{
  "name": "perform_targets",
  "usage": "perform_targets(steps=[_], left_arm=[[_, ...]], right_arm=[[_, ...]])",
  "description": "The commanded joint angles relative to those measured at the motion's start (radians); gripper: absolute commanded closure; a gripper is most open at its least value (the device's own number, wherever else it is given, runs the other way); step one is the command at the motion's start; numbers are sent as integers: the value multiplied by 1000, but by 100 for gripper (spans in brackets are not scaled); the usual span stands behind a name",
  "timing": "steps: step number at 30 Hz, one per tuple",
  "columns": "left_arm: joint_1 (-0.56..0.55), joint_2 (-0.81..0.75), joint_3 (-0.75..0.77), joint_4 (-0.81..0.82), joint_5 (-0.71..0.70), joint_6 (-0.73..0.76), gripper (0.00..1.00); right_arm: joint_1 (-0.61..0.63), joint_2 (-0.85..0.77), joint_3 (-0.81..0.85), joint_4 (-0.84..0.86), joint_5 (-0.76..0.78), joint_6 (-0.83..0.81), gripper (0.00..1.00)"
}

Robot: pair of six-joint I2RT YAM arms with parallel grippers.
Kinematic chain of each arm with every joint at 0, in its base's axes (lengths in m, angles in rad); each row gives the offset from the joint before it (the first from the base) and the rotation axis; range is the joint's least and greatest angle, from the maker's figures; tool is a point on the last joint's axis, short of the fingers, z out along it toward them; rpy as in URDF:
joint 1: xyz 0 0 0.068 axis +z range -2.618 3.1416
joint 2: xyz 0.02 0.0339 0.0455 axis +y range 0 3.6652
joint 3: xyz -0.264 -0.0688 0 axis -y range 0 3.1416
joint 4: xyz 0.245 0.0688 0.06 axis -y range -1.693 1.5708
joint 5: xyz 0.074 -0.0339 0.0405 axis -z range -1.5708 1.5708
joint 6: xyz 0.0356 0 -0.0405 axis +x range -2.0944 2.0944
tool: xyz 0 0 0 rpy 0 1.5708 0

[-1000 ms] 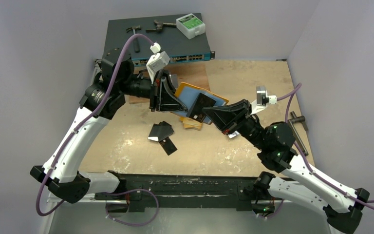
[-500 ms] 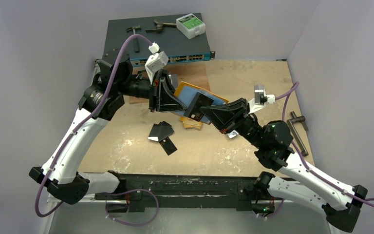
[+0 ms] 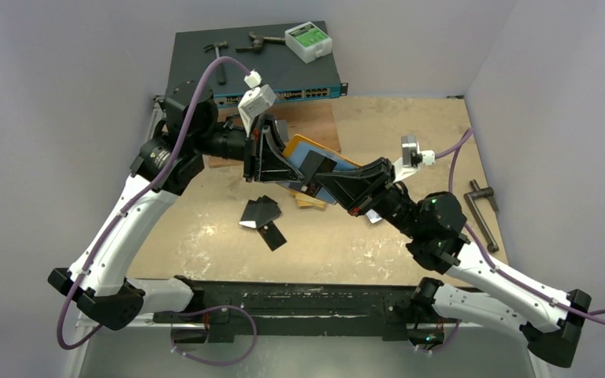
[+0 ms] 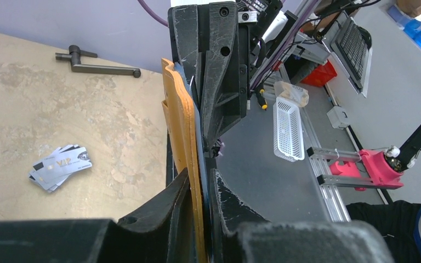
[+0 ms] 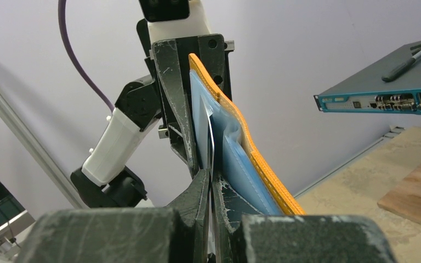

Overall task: Put the credit cards into the card holder
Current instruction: Insert the credit card into the card holder.

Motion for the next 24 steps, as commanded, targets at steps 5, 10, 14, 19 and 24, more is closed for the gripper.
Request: perform_targets(steps=[5,10,14,19,24], left_arm=[[-21,-32,-4,84,77,-36,93],[-7,-33,-17,119,69,-84,100],[15,-36,-44,148,73,-140,100],[16,-39,-110,165,92,-162,100],[16,-30,-138,148,129,-167,100]], right_arm=[[2,28,54,-111,64,-40,100],[2,12,71,-182,82,-41,76],[2,-49,107,-325,110,-54,55],[1,-109,221,-537,184,-169,39],[1,-47,373,-693,169,-320,17]])
